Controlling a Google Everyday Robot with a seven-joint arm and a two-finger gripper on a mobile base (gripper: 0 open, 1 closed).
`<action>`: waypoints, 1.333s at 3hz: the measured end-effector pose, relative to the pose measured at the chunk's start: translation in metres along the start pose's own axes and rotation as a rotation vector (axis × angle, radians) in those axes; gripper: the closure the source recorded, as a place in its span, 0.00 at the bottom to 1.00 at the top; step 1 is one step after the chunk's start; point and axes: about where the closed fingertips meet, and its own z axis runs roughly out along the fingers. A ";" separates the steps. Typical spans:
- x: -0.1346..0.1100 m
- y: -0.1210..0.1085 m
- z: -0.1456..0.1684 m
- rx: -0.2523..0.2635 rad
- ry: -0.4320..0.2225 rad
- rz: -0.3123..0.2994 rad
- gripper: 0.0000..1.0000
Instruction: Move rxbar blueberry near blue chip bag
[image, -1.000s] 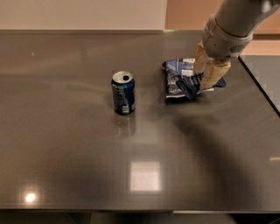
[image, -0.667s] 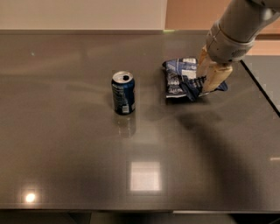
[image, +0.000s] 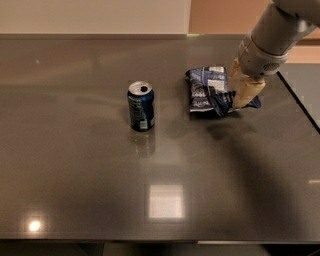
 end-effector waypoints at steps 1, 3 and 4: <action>0.007 -0.003 0.004 0.006 0.007 0.042 0.59; 0.011 -0.003 0.009 0.002 0.016 0.068 0.13; 0.011 -0.003 0.011 0.001 0.016 0.067 0.00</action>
Offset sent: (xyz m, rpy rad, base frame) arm 0.0087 -0.0167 -0.0097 0.0018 0.0078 -0.1107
